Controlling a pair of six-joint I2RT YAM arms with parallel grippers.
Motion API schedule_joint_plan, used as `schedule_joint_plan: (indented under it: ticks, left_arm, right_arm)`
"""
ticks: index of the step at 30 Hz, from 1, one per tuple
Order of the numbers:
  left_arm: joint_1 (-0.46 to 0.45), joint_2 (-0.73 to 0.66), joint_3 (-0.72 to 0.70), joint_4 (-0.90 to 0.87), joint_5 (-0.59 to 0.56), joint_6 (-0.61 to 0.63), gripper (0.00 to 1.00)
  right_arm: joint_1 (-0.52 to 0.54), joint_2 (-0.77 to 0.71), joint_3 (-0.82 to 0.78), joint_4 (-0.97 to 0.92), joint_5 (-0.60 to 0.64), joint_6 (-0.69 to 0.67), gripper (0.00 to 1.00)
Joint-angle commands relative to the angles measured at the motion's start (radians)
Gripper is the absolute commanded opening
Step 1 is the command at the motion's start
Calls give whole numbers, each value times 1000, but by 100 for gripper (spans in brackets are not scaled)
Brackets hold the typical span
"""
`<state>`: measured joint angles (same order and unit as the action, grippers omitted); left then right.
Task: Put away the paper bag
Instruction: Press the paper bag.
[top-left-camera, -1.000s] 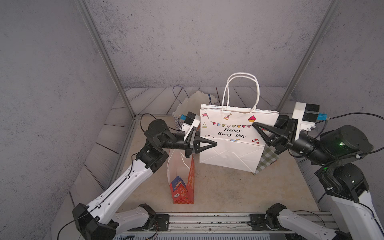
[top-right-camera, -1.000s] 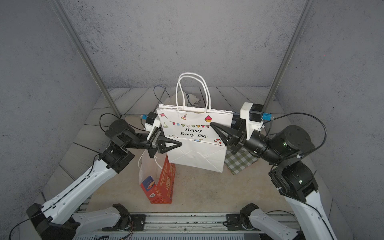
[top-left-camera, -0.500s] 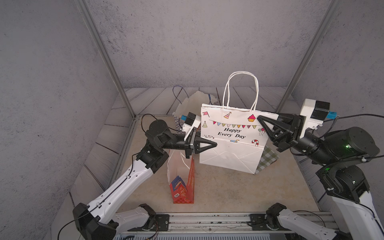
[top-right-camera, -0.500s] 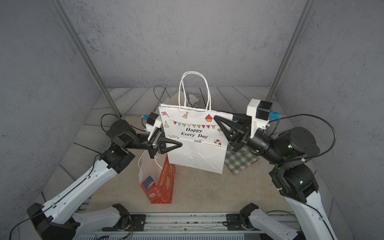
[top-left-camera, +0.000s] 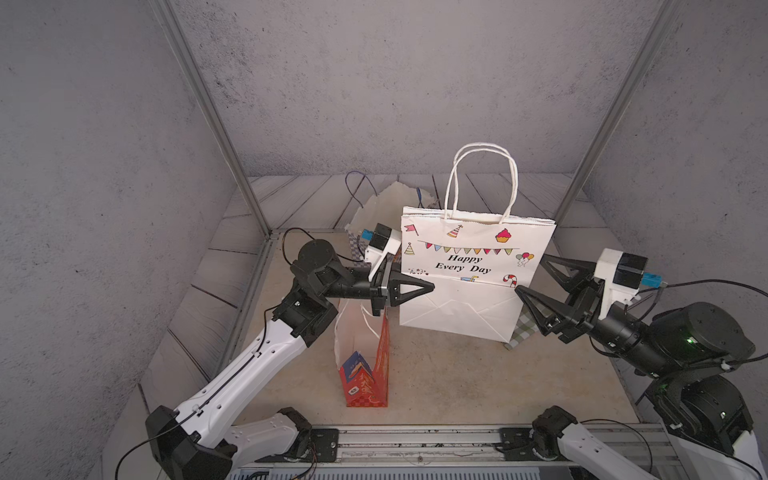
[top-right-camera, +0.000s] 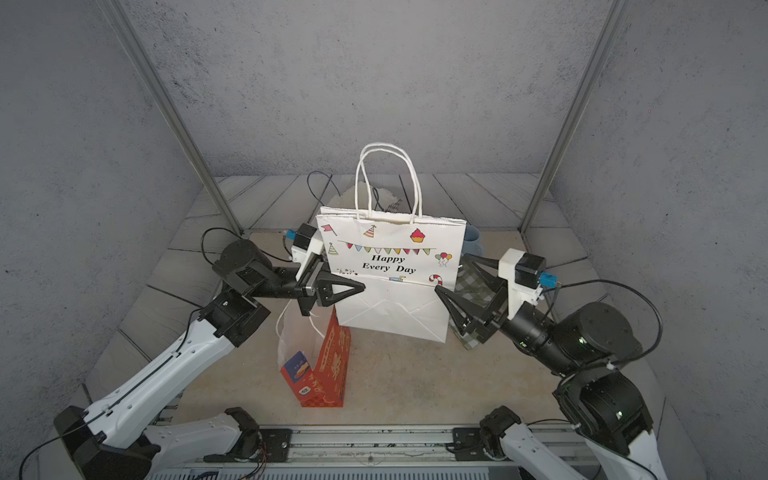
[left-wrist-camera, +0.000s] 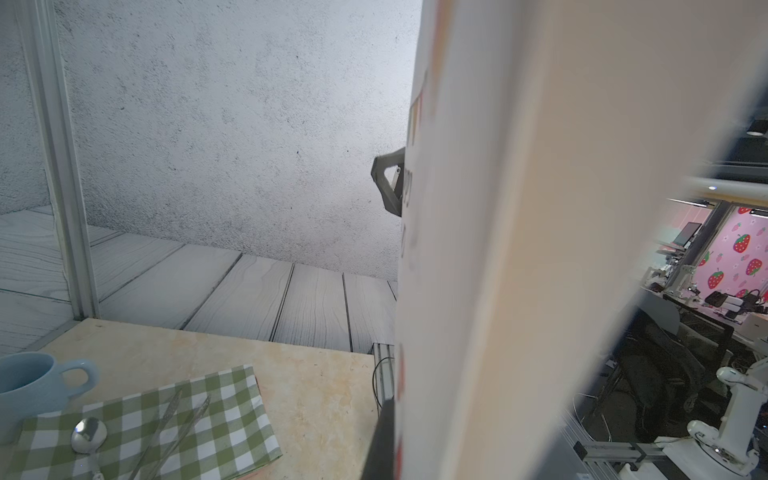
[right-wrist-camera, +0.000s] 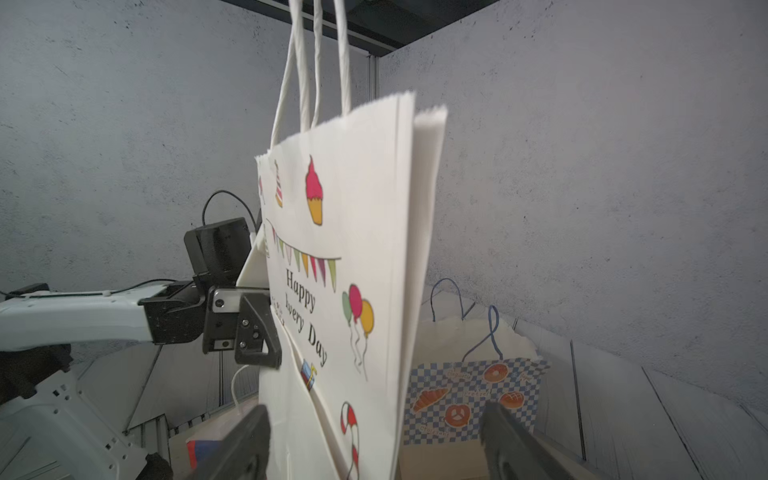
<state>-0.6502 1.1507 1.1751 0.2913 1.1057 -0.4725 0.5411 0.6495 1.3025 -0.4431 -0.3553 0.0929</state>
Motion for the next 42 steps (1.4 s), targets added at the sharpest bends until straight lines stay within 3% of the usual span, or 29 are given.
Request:
schedule_joint_plan:
  ticks: [1, 7, 12, 20, 22, 25, 31, 34, 38, 42]
  left_arm:
    - [-3, -12, 6, 64, 3, -21, 0]
    - [-3, 4, 13, 114, 18, -69, 0]
    - [-3, 1, 12, 110, 17, -63, 0]
    - [-5, -1, 12, 111, 12, -66, 0]
    - [-5, -1, 14, 108, 13, -67, 0]
    - [-5, -3, 19, 99, 10, -64, 2]
    - [3, 2, 57, 9, -1, -6, 47]
    - [7, 6, 65, -4, 8, -15, 55]
    - [28, 1, 54, 55, 24, -46, 51]
    - [43, 6, 65, 75, 27, -60, 27]
  right_arm:
    - [0, -4, -8, -131, -47, -39, 81]
    - [0, 15, -43, -101, -117, -5, 77]
    - [1, 53, -67, -6, -207, 60, 61]
    - [0, 78, -96, 95, -268, 132, 9]
    - [0, 78, -98, 99, -270, 133, 1]
    - [0, 80, -97, 98, -280, 130, 0]
    - [1, 78, -61, 40, -282, 89, 0]
    - [-1, 75, -37, 2, -271, 59, 0]
    - [0, 75, -20, -27, -287, 55, 0]
    - [0, 73, -19, -37, -309, 70, 0]
